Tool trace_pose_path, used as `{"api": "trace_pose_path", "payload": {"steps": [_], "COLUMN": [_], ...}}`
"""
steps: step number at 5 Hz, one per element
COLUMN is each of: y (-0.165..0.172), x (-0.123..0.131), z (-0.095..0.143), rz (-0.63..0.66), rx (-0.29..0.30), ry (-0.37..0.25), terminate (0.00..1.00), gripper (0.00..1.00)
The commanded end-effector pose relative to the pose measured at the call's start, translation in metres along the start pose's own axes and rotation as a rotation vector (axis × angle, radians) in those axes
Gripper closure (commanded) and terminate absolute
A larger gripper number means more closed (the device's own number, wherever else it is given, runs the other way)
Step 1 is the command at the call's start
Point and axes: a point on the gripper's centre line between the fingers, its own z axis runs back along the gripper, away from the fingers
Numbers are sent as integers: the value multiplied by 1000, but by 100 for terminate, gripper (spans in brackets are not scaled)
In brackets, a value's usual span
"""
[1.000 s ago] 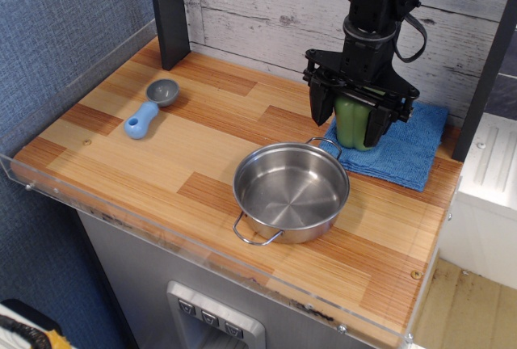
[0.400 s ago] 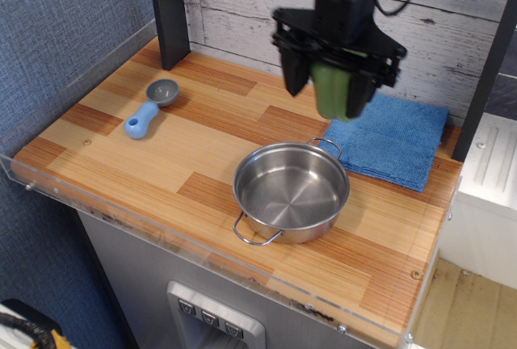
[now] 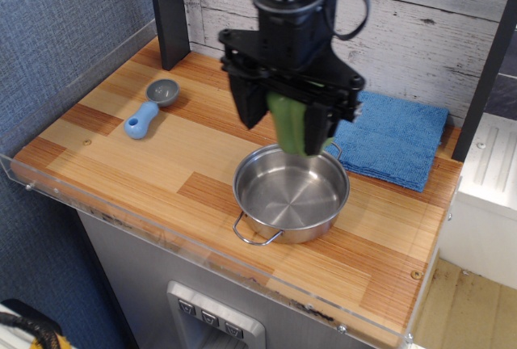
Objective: Put the bell pepper into the pot.
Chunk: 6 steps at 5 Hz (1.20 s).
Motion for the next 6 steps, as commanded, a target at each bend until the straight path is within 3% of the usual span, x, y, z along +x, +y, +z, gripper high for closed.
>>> {"api": "trace_pose_path", "payload": {"steps": [1, 4, 5, 6], "y": [17, 12, 7, 7], "x": [-11, 4, 10, 10], "z": [-10, -60, -68, -66], "rz": [-28, -76, -77, -74], "rx": [39, 61, 52, 64], "ry": [43, 123, 94, 76], "terminate": [0, 0, 0, 0], "gripper": [100, 100, 100, 0]}}
